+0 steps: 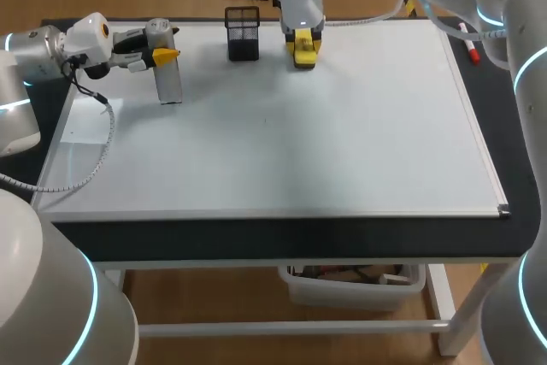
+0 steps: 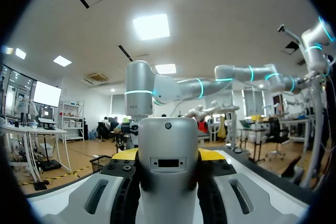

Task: Pick up the inspection probe, press it on each red-marked spot on the whiteboard one by one, put down the probe, pick up the eraser, and wipe off all the red marks.

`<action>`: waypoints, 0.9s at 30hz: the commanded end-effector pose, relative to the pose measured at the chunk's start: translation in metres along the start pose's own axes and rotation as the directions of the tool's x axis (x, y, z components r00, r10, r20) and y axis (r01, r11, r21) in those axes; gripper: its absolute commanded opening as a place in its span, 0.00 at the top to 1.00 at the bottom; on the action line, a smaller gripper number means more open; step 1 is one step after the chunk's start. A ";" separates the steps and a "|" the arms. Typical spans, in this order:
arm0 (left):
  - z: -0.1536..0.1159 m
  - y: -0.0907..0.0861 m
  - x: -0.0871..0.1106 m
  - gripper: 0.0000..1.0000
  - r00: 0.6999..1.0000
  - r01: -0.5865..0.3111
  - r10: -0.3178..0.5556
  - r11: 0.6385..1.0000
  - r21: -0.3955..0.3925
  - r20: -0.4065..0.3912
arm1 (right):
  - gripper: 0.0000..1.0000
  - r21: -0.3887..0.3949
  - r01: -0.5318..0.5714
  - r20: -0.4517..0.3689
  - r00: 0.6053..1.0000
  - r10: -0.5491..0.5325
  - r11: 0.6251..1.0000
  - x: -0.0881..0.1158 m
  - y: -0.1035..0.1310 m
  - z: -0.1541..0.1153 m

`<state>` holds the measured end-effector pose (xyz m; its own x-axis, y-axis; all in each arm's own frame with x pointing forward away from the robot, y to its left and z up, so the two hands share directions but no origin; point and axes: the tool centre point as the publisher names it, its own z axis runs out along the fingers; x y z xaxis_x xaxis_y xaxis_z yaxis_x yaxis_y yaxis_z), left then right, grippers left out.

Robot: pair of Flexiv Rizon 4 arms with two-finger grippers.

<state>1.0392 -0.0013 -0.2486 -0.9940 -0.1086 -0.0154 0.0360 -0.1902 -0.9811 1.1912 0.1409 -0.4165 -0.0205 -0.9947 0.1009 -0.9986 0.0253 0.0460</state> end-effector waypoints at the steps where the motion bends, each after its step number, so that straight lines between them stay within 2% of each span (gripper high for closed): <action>1: 0.000 -0.001 0.000 1.00 1.000 0.000 0.000 1.000 -0.001 0.001 | 1.00 -0.087 0.001 -0.016 1.000 -0.002 0.996 -0.006 -0.012 0.007; 2: 0.000 -0.001 0.000 1.00 1.000 0.000 0.000 1.000 -0.001 0.001 | 1.00 -0.087 0.001 -0.016 1.000 -0.002 0.996 -0.006 -0.012 0.007; 4: 0.000 -0.001 0.000 1.00 1.000 0.000 0.000 1.000 -0.001 0.001 | 0.78 -0.088 0.001 -0.017 1.000 -0.002 0.996 -0.006 -0.013 0.008; 7: 0.000 -0.001 0.000 1.00 1.000 0.000 0.000 1.000 -0.001 0.001 | 0.80 -0.089 -0.003 -0.018 1.000 0.002 0.996 -0.006 -0.013 0.009; 9: 0.000 -0.001 0.000 1.00 1.000 0.000 0.000 1.000 -0.001 0.001 | 0.74 -0.089 -0.005 -0.017 1.000 0.004 0.996 -0.006 -0.013 0.009; 11: 0.000 -0.001 0.000 1.00 1.000 0.000 0.000 1.000 -0.001 0.001 | 0.55 -0.088 -0.007 -0.016 1.000 0.005 0.996 -0.006 -0.013 0.009; 12: 0.000 -0.001 0.000 1.00 1.000 0.000 0.000 1.000 -0.001 0.001 | 0.31 -0.087 -0.007 -0.016 1.000 0.006 0.996 -0.006 -0.013 0.009; 16: 0.000 -0.001 0.000 1.00 1.000 0.000 0.000 1.000 -0.001 0.001 | 0.19 -0.085 -0.015 -0.013 1.000 0.014 0.996 -0.003 -0.012 0.008; 18: 0.000 -0.001 0.000 1.00 1.000 0.000 0.000 1.000 -0.001 0.001 | 0.00 -0.085 -0.020 -0.009 1.000 0.019 0.996 -0.002 -0.011 0.007; 27: 0.000 -0.001 0.000 1.00 1.000 0.000 0.000 1.000 -0.001 0.001 | 0.00 -0.082 -0.124 0.051 0.990 0.128 0.989 0.019 -0.010 -0.006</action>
<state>1.0392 -0.0013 -0.2486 -0.9940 -0.1085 -0.0153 0.0359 -0.1902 -0.9811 1.1953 0.1284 -0.4129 -0.1333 -0.9889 0.0652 -0.9891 0.1368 0.0540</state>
